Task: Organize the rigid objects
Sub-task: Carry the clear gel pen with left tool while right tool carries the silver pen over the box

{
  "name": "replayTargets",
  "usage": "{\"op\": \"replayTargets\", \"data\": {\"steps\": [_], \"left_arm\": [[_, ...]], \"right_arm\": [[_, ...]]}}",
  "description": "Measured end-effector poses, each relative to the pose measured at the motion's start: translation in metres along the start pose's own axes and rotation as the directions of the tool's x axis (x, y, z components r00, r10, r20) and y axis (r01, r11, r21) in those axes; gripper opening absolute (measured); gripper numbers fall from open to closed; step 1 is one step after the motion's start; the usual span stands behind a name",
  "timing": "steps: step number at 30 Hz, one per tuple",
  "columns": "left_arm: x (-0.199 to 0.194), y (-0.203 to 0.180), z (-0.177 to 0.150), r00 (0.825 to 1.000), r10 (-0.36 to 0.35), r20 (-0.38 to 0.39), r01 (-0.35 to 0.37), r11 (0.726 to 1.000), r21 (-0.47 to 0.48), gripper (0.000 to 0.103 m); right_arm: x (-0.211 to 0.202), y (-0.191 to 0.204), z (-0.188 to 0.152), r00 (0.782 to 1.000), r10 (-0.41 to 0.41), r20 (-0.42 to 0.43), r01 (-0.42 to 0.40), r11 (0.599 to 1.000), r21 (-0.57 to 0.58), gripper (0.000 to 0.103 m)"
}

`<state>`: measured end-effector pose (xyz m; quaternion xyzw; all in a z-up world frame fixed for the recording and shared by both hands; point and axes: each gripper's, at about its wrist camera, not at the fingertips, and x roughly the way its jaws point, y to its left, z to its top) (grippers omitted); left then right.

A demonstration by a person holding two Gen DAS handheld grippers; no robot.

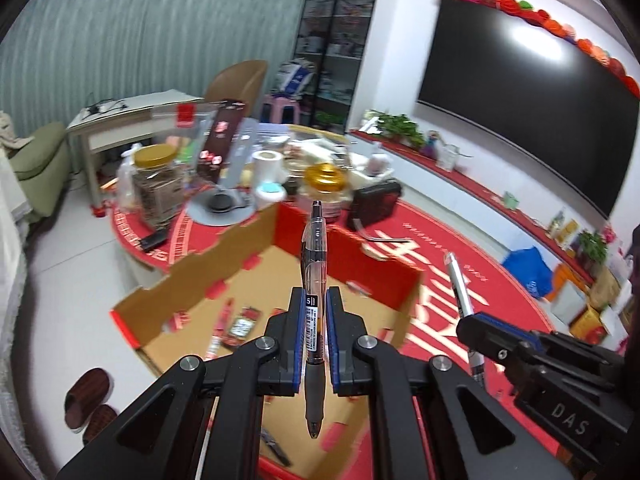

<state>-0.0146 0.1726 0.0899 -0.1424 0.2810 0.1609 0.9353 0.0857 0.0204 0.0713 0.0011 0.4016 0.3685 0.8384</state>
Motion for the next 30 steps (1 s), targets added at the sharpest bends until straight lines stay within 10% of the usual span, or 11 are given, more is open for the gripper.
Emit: {"op": "replayTargets", "data": {"steps": [30], "left_arm": [[0.07, 0.022, -0.003, 0.992, 0.079, -0.095, -0.078, 0.997, 0.018, 0.01]], "right_arm": [[0.085, 0.011, 0.014, 0.994, -0.017, -0.11, 0.015, 1.0, -0.026, 0.01]]}}
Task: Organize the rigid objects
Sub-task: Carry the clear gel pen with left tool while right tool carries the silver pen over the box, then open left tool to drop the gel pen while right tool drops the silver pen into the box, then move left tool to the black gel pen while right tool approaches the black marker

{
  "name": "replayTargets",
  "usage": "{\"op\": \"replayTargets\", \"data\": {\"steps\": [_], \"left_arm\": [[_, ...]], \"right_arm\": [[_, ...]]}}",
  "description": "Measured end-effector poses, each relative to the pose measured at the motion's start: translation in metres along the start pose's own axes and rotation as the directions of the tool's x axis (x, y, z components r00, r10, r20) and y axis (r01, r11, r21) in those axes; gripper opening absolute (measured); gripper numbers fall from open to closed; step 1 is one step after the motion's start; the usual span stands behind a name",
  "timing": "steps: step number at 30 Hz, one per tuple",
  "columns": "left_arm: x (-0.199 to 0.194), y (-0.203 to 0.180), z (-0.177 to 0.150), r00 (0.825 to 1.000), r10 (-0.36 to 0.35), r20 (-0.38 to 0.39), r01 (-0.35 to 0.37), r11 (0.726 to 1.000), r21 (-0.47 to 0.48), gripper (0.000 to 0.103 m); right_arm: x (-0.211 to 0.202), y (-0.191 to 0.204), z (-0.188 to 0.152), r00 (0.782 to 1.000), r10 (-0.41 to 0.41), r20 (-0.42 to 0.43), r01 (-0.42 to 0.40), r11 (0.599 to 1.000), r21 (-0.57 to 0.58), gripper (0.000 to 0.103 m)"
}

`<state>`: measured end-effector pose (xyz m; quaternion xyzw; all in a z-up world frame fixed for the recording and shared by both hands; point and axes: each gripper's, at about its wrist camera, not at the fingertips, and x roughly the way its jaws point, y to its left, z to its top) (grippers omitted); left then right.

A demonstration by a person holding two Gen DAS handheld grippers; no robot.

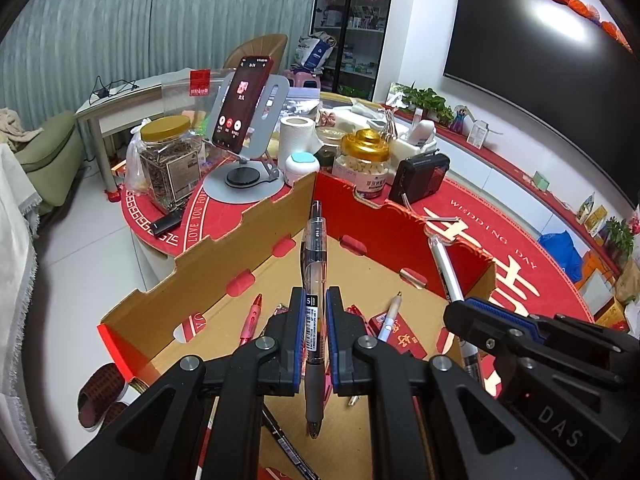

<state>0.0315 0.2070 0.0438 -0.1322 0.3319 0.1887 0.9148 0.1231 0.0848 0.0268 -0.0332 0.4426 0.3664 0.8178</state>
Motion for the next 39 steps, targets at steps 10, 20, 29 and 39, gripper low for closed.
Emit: {"op": "replayTargets", "data": {"steps": [10, 20, 29, 39], "left_arm": [[0.028, -0.005, -0.003, 0.998, -0.004, -0.068, 0.005, 1.0, 0.014, 0.01], [0.044, -0.006, -0.002, 0.989, 0.064, -0.136, -0.06, 0.998, 0.035, 0.065], [0.029, 0.011, -0.006, 0.988, 0.097, -0.123, -0.099, 0.995, -0.011, 0.103], [-0.035, -0.084, -0.04, 0.995, -0.086, -0.059, 0.097, 0.971, 0.219, 0.103]], "right_arm": [[0.024, -0.005, -0.004, 0.999, -0.032, -0.042, 0.033, 0.999, 0.011, 0.01], [0.034, -0.015, -0.006, 0.994, -0.078, -0.079, 0.079, 0.997, 0.011, 0.013], [-0.028, -0.045, -0.014, 0.993, -0.093, 0.067, 0.086, 0.992, 0.092, 0.099], [-0.106, -0.121, -0.134, 0.91, -0.415, 0.007, 0.404, 0.891, 0.208, 0.099]]}}
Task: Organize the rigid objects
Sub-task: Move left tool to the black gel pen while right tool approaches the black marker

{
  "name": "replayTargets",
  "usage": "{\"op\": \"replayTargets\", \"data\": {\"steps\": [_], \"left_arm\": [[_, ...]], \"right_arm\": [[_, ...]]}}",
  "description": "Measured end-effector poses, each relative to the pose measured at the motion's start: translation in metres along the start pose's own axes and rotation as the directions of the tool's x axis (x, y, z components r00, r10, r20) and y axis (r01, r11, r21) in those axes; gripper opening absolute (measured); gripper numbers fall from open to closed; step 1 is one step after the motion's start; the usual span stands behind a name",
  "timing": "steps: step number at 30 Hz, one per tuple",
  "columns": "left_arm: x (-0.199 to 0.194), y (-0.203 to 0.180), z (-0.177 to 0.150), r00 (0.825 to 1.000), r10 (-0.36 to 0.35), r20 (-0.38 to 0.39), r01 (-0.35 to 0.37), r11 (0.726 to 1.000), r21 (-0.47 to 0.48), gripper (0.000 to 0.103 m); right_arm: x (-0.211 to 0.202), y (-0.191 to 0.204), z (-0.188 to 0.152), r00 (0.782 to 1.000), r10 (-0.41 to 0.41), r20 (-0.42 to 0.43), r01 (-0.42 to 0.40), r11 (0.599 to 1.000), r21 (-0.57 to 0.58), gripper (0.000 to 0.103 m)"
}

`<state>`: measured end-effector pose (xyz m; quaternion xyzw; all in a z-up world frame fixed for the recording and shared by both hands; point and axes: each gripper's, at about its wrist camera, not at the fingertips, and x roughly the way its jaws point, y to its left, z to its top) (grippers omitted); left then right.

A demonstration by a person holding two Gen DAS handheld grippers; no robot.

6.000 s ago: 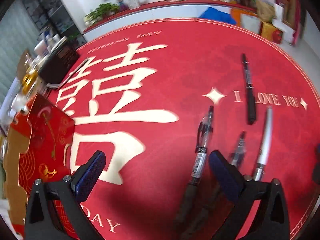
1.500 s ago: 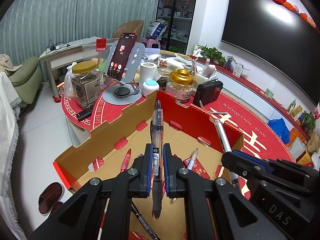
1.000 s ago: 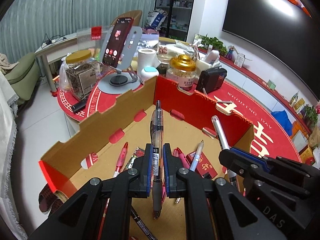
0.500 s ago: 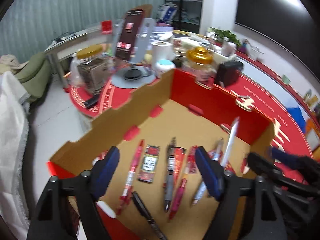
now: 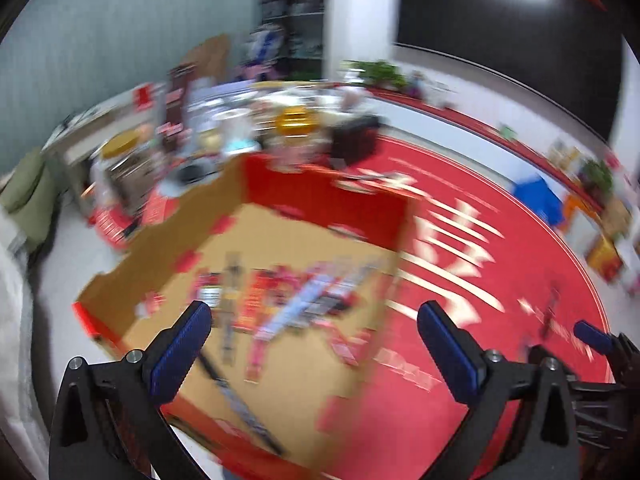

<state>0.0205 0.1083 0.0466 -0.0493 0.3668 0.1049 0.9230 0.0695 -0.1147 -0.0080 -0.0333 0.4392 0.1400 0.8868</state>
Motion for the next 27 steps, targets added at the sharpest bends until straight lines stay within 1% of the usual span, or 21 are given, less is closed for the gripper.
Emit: {"op": "replayTargets", "data": {"steps": [1, 2, 3, 4, 5, 6, 8, 9, 11, 13, 15, 16, 17, 20, 21, 22, 24, 25, 27], "left_arm": [[-0.002, -0.022, -0.004, 0.999, -0.038, -0.006, 0.038, 0.998, 0.058, 0.103], [-0.003, -0.04, -0.009, 0.998, -0.065, -0.015, 0.066, 0.993, 0.101, 0.103], [0.0, -0.063, -0.015, 0.995, -0.097, -0.032, 0.101, 0.982, 0.159, 0.103], [0.004, -0.078, -0.02, 0.993, -0.112, -0.047, 0.119, 0.973, 0.199, 0.103], [0.01, -0.099, -0.027, 0.99, -0.119, -0.073, 0.133, 0.958, 0.253, 0.103], [0.019, -0.121, -0.036, 0.988, -0.118, -0.099, 0.143, 0.94, 0.31, 0.103], [0.032, -0.151, -0.048, 0.984, -0.118, -0.133, 0.16, 0.914, 0.373, 0.103], [0.041, -0.168, -0.055, 0.98, -0.118, -0.163, 0.175, 0.897, 0.406, 0.103], [0.054, -0.192, -0.065, 0.975, -0.113, -0.19, 0.189, 0.873, 0.449, 0.103], [0.066, -0.21, -0.073, 0.976, -0.077, -0.204, 0.171, 0.854, 0.492, 0.103], [0.08, -0.219, -0.079, 0.979, -0.033, -0.204, 0.136, 0.843, 0.52, 0.103], [0.084, -0.219, -0.079, 0.979, -0.023, -0.205, 0.128, 0.845, 0.519, 0.103], [0.086, -0.216, -0.076, 0.98, -0.038, -0.197, 0.133, 0.856, 0.499, 0.103], [0.097, -0.199, -0.066, 0.987, 0.046, -0.154, 0.03, 0.889, 0.457, 0.103], [0.102, -0.19, -0.061, 0.987, 0.077, -0.14, -0.01, 0.905, 0.426, 0.103], [0.105, -0.183, -0.058, 0.986, 0.085, -0.145, -0.02, 0.917, 0.399, 0.103], [0.113, -0.17, -0.053, 0.98, 0.05, -0.195, 0.016, 0.947, 0.321, 0.103], [0.115, -0.165, -0.052, 0.977, 0.03, -0.209, 0.034, 0.955, 0.295, 0.103], [0.113, -0.164, -0.054, 0.982, 0.02, -0.188, 0.036, 0.956, 0.292, 0.103]], "right_arm": [[-0.002, -0.011, -0.009, 0.999, -0.038, -0.01, 0.038, 0.999, 0.005, 0.099], [-0.002, -0.029, -0.022, 0.996, -0.081, -0.039, 0.082, 0.996, 0.03, 0.099], [-0.002, -0.042, -0.031, 0.993, -0.097, -0.066, 0.101, 0.993, 0.06, 0.099], [-0.002, -0.055, -0.038, 0.991, -0.103, -0.089, 0.112, 0.989, 0.094, 0.099], [-0.002, -0.073, -0.048, 0.988, -0.106, -0.115, 0.124, 0.98, 0.155, 0.099], [-0.004, -0.085, -0.055, 0.986, -0.105, -0.129, 0.129, 0.972, 0.197, 0.099], [-0.009, -0.109, -0.069, 0.984, -0.098, -0.146, 0.135, 0.952, 0.276, 0.099], [-0.011, -0.116, -0.073, 0.984, -0.097, -0.15, 0.138, 0.945, 0.295, 0.099], [-0.015, -0.124, -0.078, 0.984, -0.098, -0.151, 0.141, 0.941, 0.309, 0.099], [-0.019, -0.131, -0.081, 0.984, -0.103, -0.142, 0.143, 0.939, 0.312, 0.099], [-0.024, -0.137, -0.083, 0.986, -0.102, -0.133, 0.139, 0.939, 0.315, 0.099], [-0.024, -0.138, -0.084, 0.986, -0.102, -0.131, 0.139, 0.938, 0.316, 0.099], [-0.024, -0.139, -0.084, 0.987, -0.1, -0.128, 0.137, 0.938, 0.319, 0.099], [-0.019, -0.139, -0.08, 0.989, -0.087, -0.121, 0.123, 0.936, 0.331, 0.099], [-0.017, -0.139, -0.077, 0.989, -0.082, -0.121, 0.118, 0.935, 0.335, 0.099], [-0.013, -0.138, -0.073, 0.99, -0.076, -0.122, 0.113, 0.935, 0.336, 0.099], [-0.002, -0.138, -0.058, 0.991, -0.064, -0.117, 0.101, 0.932, 0.347, 0.099], [0.003, -0.138, -0.051, 0.991, -0.065, -0.115, 0.102, 0.928, 0.357, 0.099], [0.02, -0.138, -0.029, 0.991, -0.059, -0.123, 0.103, 0.913, 0.395, 0.099]]}}
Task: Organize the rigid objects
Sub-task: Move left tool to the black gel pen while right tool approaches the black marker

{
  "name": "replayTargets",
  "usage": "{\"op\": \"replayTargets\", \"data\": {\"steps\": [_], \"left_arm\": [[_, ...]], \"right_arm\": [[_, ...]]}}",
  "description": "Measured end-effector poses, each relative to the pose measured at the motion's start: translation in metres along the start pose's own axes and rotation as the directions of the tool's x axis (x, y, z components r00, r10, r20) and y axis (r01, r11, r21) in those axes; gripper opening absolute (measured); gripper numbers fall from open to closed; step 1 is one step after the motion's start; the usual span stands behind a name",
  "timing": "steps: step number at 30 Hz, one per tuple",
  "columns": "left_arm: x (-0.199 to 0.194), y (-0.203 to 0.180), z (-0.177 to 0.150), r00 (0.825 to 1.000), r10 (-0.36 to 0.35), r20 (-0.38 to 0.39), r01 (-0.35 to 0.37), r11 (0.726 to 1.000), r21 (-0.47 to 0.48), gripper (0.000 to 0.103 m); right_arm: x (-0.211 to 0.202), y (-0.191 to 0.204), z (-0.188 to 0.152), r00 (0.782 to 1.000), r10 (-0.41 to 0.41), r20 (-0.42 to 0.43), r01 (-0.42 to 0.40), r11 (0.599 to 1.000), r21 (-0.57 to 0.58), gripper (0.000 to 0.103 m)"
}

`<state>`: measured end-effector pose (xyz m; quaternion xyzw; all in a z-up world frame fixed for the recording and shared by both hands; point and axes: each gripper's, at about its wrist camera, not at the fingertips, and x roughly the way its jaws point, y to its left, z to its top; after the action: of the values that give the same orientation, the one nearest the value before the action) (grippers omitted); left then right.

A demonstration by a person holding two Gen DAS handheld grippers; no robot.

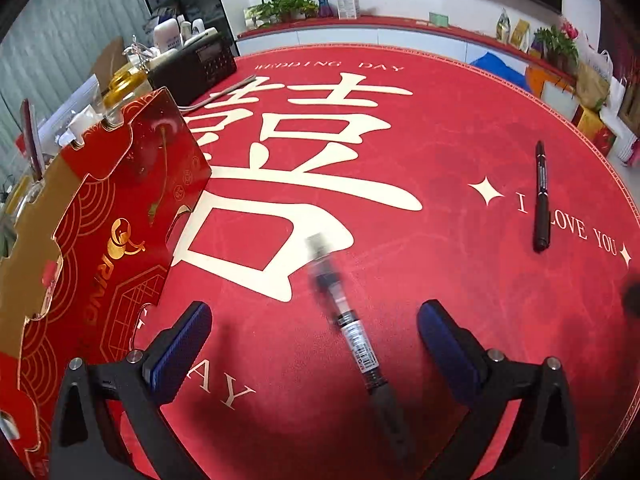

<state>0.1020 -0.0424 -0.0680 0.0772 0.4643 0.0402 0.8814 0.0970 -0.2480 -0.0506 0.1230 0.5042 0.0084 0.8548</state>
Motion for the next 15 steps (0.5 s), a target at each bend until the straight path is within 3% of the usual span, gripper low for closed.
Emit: {"op": "replayTargets", "data": {"steps": [3, 6, 9, 11, 15], "left_arm": [[-0.002, 0.001, -0.006, 1.0, 0.007, 0.025, -0.007, 1.0, -0.024, 0.103], [0.0, 0.01, -0.011, 0.999, -0.041, 0.009, 0.042, 0.992, -0.118, 0.103], [0.007, 0.017, -0.011, 0.997, -0.075, 0.003, 0.074, 0.982, -0.172, 0.103], [0.006, 0.017, -0.013, 0.997, -0.075, 0.01, 0.075, 0.982, -0.175, 0.103], [0.004, 0.015, -0.017, 0.997, -0.064, 0.03, 0.069, 0.98, -0.186, 0.103]], "right_arm": [[0.032, 0.019, 0.028, 0.999, -0.001, -0.05, 0.003, 0.999, 0.04, 0.099], [0.058, 0.04, 0.045, 0.996, -0.068, -0.064, 0.066, 0.998, -0.024, 0.097], [0.081, 0.053, 0.051, 0.987, -0.136, -0.088, 0.127, 0.987, -0.1, 0.076], [0.082, 0.06, 0.05, 0.984, -0.166, -0.065, 0.154, 0.976, -0.153, 0.07], [0.075, 0.065, 0.047, 0.99, -0.124, -0.069, 0.103, 0.962, -0.253, 0.048]]}}
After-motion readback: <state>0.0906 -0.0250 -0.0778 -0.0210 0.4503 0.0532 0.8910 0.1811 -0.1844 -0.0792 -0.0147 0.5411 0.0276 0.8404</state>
